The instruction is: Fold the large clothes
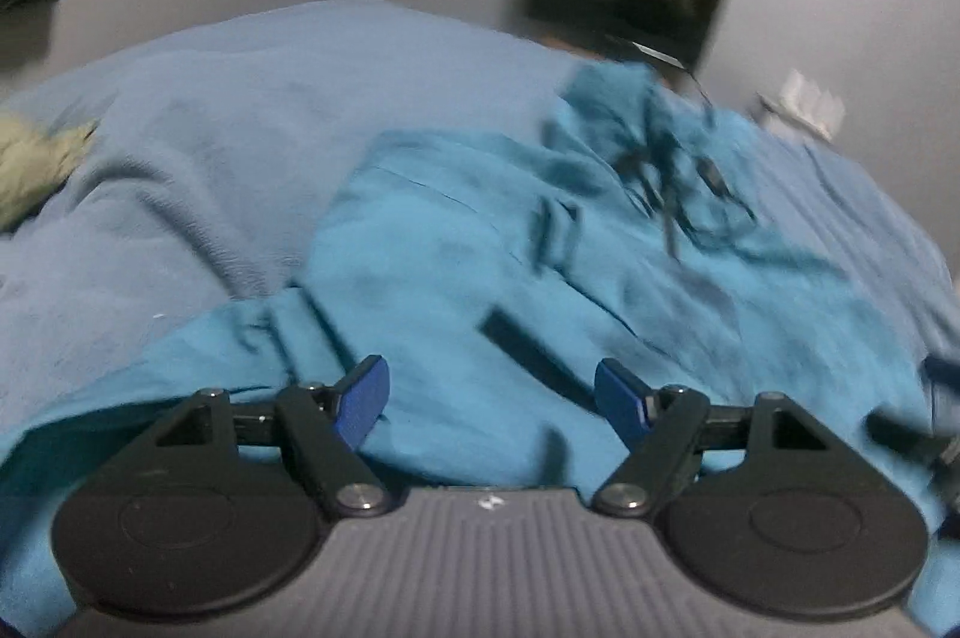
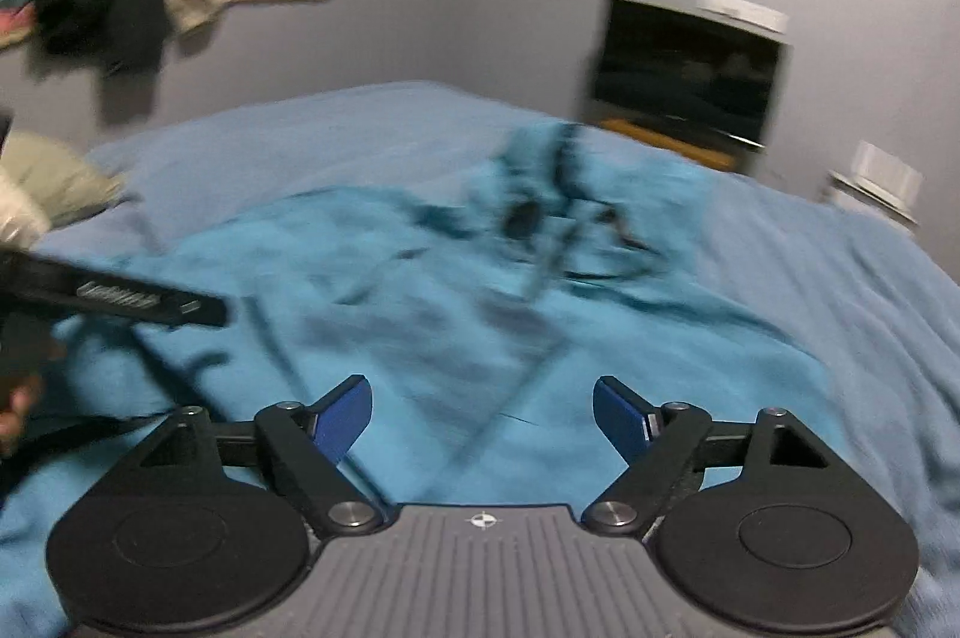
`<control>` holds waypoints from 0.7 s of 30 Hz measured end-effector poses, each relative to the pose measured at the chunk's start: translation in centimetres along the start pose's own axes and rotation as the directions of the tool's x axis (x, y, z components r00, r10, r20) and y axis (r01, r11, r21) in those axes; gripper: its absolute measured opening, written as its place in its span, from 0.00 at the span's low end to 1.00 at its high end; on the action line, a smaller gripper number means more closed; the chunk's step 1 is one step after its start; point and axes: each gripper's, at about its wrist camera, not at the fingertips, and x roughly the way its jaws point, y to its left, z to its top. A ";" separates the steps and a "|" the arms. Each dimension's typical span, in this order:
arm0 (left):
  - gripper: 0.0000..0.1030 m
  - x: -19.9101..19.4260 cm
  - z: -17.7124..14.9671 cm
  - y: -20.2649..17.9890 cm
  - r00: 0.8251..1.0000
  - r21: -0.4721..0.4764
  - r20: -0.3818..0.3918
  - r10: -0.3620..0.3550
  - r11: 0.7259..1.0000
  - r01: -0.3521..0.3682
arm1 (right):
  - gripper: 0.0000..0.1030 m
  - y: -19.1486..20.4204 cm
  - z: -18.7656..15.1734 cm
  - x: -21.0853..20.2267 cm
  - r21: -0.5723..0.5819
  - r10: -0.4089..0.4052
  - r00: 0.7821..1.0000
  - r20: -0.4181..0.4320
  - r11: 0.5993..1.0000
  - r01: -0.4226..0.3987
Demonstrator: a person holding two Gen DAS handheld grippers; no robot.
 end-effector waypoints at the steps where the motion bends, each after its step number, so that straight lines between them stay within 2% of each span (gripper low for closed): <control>1: 0.73 -0.3 0.1 0.3 1.000 -0.015 0.027 0.013 1.000 -0.013 | 0.79 1.4 0.6 0.9 -0.027 0.018 1.000 -0.008 0.999 -0.018; 3: 0.73 -1.2 0.4 0.3 0.989 0.017 0.118 0.085 0.996 -0.087 | 0.73 4.3 1.4 2.8 -0.091 0.034 0.999 -0.019 0.995 -0.036; 5: 0.76 -2.0 0.5 0.2 0.964 0.056 0.199 0.177 0.980 -0.191 | 0.66 7.0 1.7 4.9 -0.151 0.029 0.999 -0.032 0.988 -0.034; 6: 0.78 -2.0 0.6 0.3 0.959 0.053 0.204 0.199 0.976 -0.213 | 0.63 8.1 1.8 5.9 -0.167 0.026 0.999 -0.041 0.985 -0.033; 9: 0.79 -0.9 0.9 1.7 0.969 0.006 0.137 0.207 0.978 -0.210 | 0.62 10.3 1.7 8.3 -0.180 0.015 0.998 -0.060 0.983 -0.026; 13: 0.79 0.4 1.1 2.4 0.967 -0.022 0.096 0.238 0.971 -0.237 | 0.62 11.7 1.0 10.4 -0.193 -0.008 0.997 -0.074 0.981 -0.007; 14: 0.79 0.7 1.1 2.3 0.966 -0.014 0.090 0.243 0.970 -0.243 | 0.55 11.8 0.7 10.7 -0.213 -0.028 0.997 -0.072 0.977 0.012; 15: 0.79 0.9 1.0 2.2 0.965 -0.005 0.086 0.249 0.968 -0.250 | 0.29 11.9 0.3 11.0 -0.233 -0.045 0.997 -0.069 0.972 0.027; 16: 0.79 1.1 1.0 2.1 0.963 0.003 0.082 0.256 0.966 -0.257 | 0.14 11.6 0.0 11.1 -0.244 -0.072 0.995 -0.075 0.968 0.052; 17: 0.79 1.3 0.9 2.1 0.963 0.006 0.079 0.258 0.966 -0.260 | 0.07 11.2 -0.1 11.1 -0.226 -0.080 0.993 -0.082 0.972 0.060; 21: 0.79 1.2 0.8 2.1 0.964 0.006 0.077 0.255 0.966 -0.257 | 0.05 7.2 0.0 8.6 -0.043 -0.094 0.995 -0.032 0.995 0.093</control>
